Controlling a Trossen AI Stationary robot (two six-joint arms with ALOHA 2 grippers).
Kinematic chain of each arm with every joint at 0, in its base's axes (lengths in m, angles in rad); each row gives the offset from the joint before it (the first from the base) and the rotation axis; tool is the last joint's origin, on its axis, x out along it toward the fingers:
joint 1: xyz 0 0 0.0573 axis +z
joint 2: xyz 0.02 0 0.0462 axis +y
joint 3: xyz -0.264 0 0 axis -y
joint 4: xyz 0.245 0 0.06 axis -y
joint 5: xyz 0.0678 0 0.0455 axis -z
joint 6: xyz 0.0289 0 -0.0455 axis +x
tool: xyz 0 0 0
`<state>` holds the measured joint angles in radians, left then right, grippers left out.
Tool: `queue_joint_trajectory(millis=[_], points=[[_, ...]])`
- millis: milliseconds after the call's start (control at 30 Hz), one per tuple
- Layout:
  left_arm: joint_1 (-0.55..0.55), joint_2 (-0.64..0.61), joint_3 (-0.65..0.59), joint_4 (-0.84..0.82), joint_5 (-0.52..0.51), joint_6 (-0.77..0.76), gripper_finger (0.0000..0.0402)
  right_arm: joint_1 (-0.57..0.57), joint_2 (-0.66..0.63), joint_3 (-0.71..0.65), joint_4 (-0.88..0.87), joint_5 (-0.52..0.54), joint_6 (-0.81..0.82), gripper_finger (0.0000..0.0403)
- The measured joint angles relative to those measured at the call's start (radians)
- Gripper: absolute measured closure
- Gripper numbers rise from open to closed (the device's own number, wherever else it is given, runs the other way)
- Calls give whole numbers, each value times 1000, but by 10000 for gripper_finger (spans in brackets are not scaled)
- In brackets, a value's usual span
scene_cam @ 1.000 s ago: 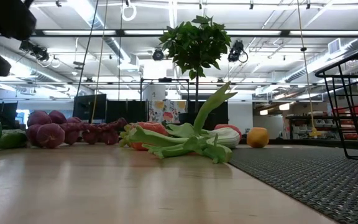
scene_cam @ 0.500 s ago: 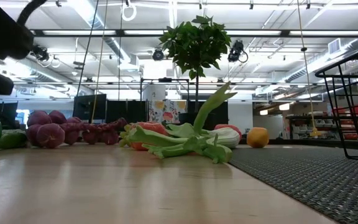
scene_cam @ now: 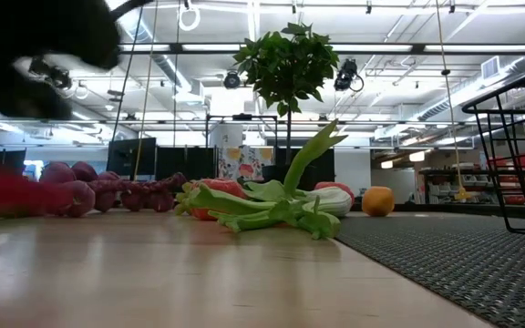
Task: Build produce basket
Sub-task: Put the red chili pepper into the black wire basket
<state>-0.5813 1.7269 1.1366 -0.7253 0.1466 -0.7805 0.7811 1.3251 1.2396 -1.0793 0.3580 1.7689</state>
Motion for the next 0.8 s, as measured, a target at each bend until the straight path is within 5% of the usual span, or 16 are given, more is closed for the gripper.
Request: queue_joint_trajectory(millis=[500,800], points=[[258,-113,378,70,-124,-20,397,-61,0,0,474,307,-333,83],[305,-112,436,265,-166,-20,397,-139,0,0,774,393,-612,83]])
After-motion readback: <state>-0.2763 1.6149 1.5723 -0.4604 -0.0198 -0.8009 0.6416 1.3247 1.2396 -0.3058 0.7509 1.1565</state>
